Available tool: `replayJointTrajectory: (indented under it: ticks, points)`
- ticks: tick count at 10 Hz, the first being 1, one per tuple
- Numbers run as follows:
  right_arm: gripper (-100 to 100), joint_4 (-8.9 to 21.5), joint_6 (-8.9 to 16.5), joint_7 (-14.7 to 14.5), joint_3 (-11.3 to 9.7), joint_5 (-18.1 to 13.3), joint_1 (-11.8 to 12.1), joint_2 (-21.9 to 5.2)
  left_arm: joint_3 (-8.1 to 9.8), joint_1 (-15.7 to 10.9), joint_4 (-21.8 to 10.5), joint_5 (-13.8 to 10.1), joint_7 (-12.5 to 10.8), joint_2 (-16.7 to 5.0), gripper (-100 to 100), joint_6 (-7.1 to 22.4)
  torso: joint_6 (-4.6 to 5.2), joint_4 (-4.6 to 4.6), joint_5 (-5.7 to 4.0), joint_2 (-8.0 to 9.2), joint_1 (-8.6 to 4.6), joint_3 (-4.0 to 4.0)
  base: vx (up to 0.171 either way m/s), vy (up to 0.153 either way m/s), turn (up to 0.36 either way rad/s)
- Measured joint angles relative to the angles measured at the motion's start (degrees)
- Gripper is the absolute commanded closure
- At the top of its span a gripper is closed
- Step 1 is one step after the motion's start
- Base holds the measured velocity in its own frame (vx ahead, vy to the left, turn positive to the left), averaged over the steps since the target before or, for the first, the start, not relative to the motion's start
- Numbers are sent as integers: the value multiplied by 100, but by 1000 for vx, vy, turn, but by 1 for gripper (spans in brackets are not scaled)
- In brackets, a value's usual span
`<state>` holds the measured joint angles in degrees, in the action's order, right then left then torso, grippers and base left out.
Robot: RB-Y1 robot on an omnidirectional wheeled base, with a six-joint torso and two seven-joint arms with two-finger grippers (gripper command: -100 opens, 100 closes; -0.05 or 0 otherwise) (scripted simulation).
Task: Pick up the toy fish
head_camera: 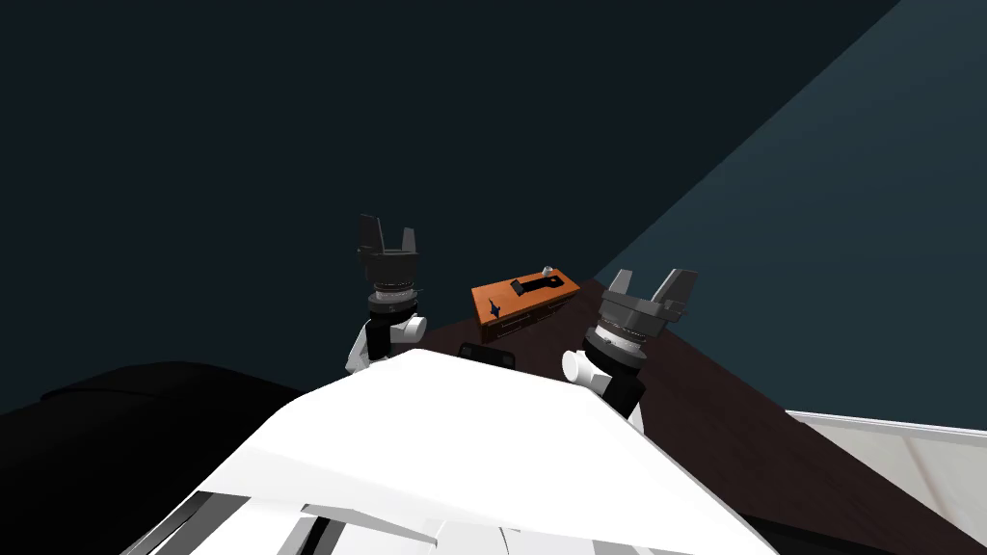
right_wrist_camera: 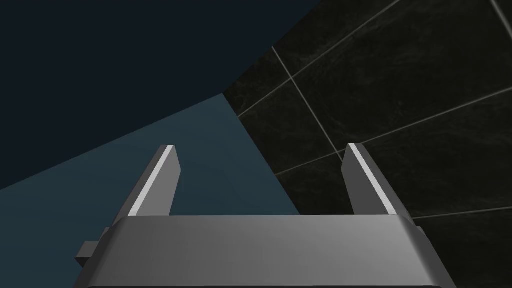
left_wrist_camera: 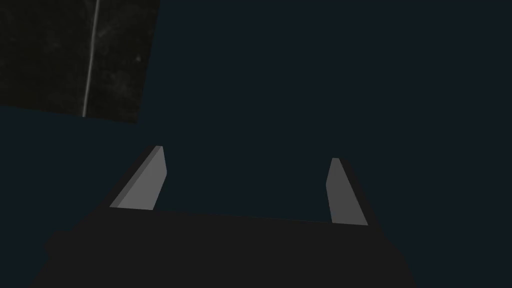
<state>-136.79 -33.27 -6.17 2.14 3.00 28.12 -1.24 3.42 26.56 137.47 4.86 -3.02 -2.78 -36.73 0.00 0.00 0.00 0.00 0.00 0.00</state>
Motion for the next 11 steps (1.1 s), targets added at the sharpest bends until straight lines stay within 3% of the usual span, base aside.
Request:
replayJointTrajectory:
  ticks: [3,5,6,8,9,11]
  points:
    - [0,0,0,0,1,0,0,-1,-72,-146,-224,40,-3,-269,-100,296,0,0,10,1,46,0,-9,118,-32]
    - [0,0,0,0,1,0,0,-1,-106,-318,-576,55,-14,-401,-100,497,0,0,14,1,61,0,-4,157,-45]
    - [0,0,0,0,1,0,0,-2,-119,-426,-858,59,-23,-455,-100,555,0,-1,16,-2,65,-2,-10,107,-24]
    - [0,0,0,0,1,0,0,-1,-199,-543,-979,99,-13,-499,-100,824,1,0,9,2,35,1,-16,101,-43]
    - [0,0,0,0,1,0,0,-1,-229,-738,-1152,118,-14,-542,-100,1056,1,0,11,1,46,0,-18,101,-36]
    - [0,0,0,0,1,0,0,-1,-257,-792,-1452,114,-41,-604,-100,1180,0,1,10,7,42,4,-36,125,-58]
